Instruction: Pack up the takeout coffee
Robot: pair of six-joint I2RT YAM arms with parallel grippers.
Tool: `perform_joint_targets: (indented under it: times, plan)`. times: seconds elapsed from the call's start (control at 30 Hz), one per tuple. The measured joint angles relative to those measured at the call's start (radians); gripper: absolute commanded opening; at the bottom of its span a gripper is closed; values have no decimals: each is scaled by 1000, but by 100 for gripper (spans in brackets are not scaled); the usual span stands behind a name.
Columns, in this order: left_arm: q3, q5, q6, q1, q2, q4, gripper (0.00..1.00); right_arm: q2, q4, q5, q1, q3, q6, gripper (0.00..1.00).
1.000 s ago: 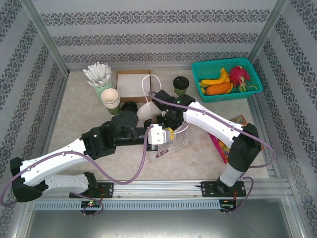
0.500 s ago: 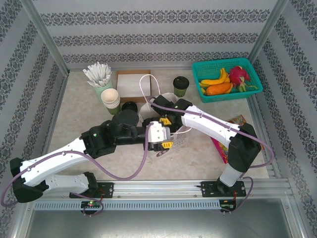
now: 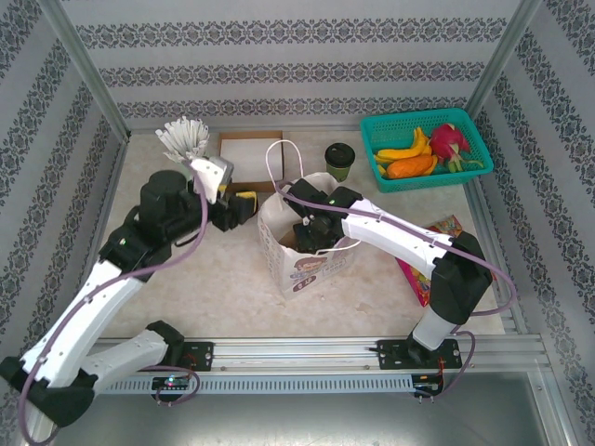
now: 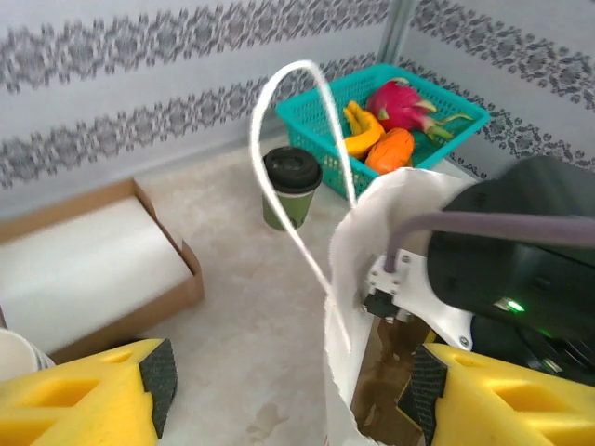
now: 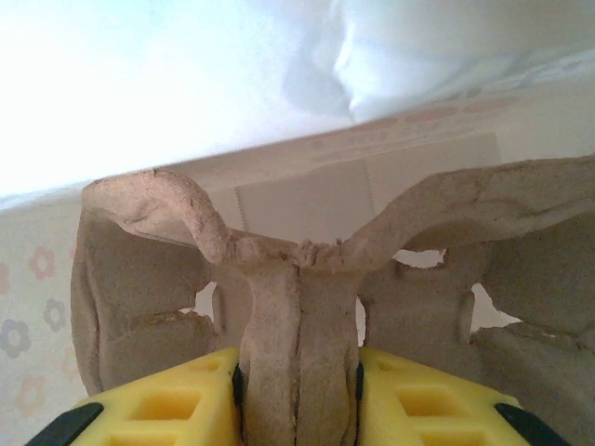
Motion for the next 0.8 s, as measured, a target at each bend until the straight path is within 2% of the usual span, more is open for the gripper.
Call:
perform_joint_targets:
  times: [0.23,0.4,0.47,0.6,0.8]
  plan:
    - [125,122,-85,49,235,-33,60,0,18,0,0,-8,0,33]
    - [172,186,-95,56,361,-19,46,0,21,0,0,-8,0,33]
    - [190,201,-95,56,399,-16,35,-1,22,0,0,-8,0,33]
    - [203,216,-80,56,430,14,0,-1,22,0,0,-8,0,33]
    - [165,219,-64,56,402,131,0,-1,32,0,0,-30,0,32]
